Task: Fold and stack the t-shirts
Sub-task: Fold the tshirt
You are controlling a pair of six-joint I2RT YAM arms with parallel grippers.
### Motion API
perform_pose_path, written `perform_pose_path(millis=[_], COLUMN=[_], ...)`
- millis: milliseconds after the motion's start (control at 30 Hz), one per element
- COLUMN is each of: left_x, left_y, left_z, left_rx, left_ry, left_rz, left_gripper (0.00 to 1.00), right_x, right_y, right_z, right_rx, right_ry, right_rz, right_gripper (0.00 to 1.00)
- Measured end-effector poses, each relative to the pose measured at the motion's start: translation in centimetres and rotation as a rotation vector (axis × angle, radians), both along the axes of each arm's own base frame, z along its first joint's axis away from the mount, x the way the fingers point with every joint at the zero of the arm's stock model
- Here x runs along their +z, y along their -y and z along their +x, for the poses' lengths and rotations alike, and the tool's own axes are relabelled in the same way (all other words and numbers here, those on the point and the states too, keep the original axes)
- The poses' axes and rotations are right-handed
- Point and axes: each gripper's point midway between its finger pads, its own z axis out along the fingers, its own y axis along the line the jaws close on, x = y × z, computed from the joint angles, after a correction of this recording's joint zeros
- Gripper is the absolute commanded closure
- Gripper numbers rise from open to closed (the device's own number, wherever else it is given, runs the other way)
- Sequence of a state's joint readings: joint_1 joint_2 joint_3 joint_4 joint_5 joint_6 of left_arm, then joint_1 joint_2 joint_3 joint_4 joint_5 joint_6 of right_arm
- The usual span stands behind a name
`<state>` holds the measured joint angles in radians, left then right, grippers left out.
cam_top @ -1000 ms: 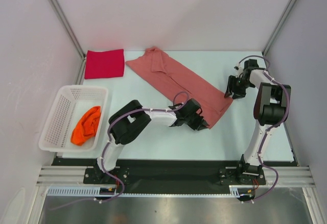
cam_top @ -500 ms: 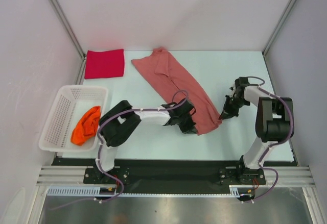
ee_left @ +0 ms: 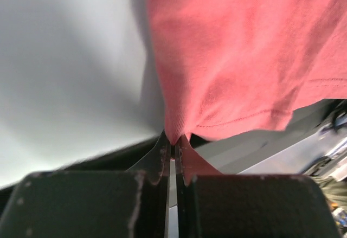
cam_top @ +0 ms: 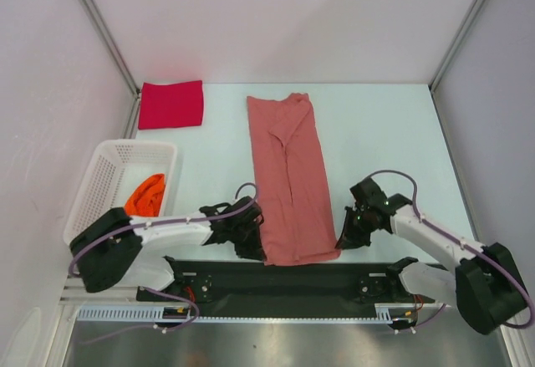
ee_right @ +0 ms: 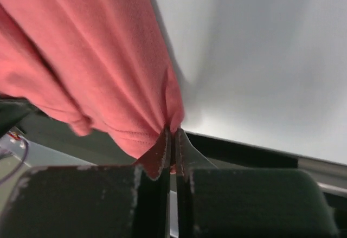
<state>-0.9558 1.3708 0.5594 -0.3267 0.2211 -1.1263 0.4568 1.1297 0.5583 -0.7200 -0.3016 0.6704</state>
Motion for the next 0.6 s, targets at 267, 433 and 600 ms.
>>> perform_pose_path(millis=[267,433,600], left_x=[-0.8,0.0,0.2], left_y=[-4.5,-4.3,-3.7], left_z=[-3.4,-3.2,-3.4], left_rx=[-0.026,-0.030,-0.053], left_ry=[0.030,0.056,0.054], left_rz=[0.014,-0.014,-0.044], left_gripper=[0.77,0.68,0.67], right_x=[-1.5,-1.2,-1.0], right_y=[-1.3,-2.0,-2.5], right_z=[-3.7,-2.8,-2.5], right_rx=[-0.040,-0.051,-0.049], right_ry=[-0.012,0.021,0.041], right_rz=[0.055,0.086,0.118], right_gripper=[1.00,1.00,1.00])
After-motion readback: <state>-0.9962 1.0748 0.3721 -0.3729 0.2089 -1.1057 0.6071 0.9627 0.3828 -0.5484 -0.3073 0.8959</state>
